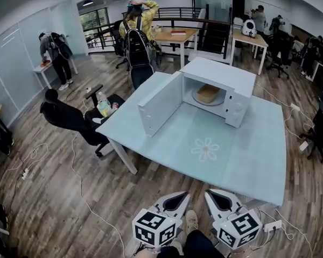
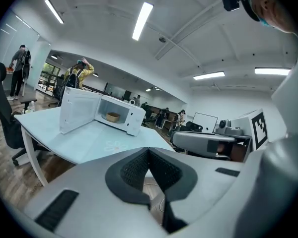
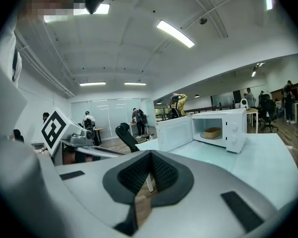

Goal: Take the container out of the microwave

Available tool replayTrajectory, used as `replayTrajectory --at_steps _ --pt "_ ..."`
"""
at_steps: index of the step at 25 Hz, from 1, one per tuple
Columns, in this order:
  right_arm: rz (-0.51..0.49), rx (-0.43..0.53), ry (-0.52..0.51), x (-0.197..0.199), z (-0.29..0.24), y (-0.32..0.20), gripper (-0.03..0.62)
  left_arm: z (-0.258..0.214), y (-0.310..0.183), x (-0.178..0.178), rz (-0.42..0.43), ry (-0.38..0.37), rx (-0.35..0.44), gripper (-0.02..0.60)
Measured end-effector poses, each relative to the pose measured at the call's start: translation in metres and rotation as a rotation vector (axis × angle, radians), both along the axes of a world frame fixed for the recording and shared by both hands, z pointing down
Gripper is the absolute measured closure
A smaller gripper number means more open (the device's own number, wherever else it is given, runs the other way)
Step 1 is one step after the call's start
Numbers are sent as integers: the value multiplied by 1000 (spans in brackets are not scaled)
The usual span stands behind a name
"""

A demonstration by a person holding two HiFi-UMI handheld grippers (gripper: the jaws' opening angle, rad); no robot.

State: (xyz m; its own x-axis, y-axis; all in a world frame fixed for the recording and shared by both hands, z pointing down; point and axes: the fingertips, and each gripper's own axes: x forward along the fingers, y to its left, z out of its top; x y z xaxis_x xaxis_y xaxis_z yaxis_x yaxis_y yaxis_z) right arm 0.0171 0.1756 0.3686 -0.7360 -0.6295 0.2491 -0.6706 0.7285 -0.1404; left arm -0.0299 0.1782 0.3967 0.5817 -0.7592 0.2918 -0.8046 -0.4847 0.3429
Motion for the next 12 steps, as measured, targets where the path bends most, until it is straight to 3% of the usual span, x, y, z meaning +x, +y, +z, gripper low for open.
replayTrajectory --at_steps 12 --pt "-68 34 -54 -20 -15 -186 585 -25 -179 -8 -24 -63 58 568"
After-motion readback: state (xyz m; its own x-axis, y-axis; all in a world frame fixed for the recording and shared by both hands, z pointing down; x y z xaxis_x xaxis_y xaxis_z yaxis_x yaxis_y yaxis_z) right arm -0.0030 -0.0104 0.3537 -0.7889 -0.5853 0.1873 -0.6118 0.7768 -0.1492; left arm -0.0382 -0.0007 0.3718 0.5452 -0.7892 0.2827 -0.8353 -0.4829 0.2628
